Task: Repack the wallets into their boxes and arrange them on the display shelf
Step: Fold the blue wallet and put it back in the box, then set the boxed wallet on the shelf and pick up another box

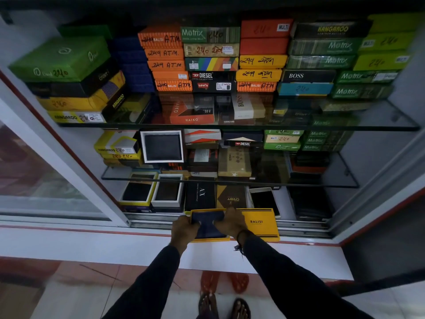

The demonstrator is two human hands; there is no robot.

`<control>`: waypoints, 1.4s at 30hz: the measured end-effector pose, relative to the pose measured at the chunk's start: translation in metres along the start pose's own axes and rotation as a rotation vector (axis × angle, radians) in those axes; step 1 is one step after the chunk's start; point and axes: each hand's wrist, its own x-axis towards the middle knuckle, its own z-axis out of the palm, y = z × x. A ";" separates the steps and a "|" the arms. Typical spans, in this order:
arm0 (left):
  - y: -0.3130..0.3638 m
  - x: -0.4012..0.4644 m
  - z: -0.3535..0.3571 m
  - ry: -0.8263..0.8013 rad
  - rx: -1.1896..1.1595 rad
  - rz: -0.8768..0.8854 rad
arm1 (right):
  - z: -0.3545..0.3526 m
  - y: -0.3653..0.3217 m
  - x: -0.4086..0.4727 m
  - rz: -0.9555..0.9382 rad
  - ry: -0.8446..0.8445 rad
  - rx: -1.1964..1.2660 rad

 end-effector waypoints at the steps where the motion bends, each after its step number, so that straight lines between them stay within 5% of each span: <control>1: -0.001 -0.001 0.000 -0.006 -0.002 -0.012 | 0.003 0.000 -0.002 0.014 -0.006 0.026; 6: 0.012 -0.031 -0.023 0.173 0.007 0.135 | -0.006 0.000 -0.022 -0.006 0.128 0.200; 11: 0.041 -0.072 -0.058 0.382 -0.145 0.383 | -0.056 -0.015 -0.070 -0.223 0.413 0.391; 18: 0.126 -0.029 -0.081 0.403 -0.200 0.462 | -0.130 -0.068 -0.040 -0.305 0.590 0.527; 27: 0.171 0.045 -0.080 0.260 -0.015 0.422 | -0.143 -0.081 0.039 -0.215 0.459 0.476; 30: 0.160 0.042 -0.073 0.326 -0.043 0.444 | -0.143 -0.070 0.037 -0.163 0.427 0.619; 36: 0.112 -0.023 -0.017 0.678 -0.041 0.691 | -0.134 -0.002 -0.022 -0.254 0.865 0.607; 40: 0.084 -0.058 0.048 0.278 0.108 0.972 | -0.106 0.068 -0.043 -0.105 0.852 0.448; 42: 0.082 -0.060 0.078 0.061 0.267 0.932 | -0.090 0.105 -0.036 0.053 0.694 0.303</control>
